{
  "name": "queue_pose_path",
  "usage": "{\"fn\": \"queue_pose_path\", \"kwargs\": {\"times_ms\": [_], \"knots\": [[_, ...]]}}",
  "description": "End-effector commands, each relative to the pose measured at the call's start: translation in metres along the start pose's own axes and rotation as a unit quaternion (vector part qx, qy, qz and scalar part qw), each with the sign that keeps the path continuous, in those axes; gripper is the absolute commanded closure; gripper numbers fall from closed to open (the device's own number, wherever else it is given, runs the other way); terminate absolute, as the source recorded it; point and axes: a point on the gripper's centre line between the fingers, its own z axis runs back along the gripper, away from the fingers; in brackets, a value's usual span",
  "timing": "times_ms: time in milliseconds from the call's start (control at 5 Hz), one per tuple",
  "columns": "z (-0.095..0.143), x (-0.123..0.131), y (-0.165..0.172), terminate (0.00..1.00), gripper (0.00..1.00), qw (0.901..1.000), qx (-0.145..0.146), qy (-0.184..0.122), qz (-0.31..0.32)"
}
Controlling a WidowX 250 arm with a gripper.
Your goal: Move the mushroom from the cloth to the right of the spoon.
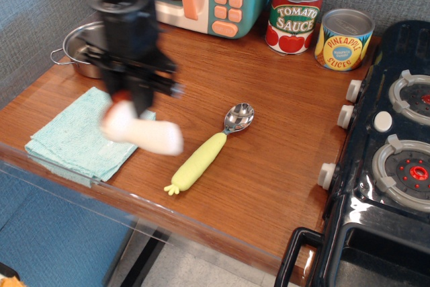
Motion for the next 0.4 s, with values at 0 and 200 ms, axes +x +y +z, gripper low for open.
{"fn": "queue_pose_path", "kwargs": {"times_ms": [0,200], "knots": [[-0.003,0.023,-0.061,0.0,1.0,0.9986,0.031,-0.019,-0.039],[-0.01,0.033,-0.071,0.0,1.0,0.9981,0.03,-0.024,-0.048]]}}
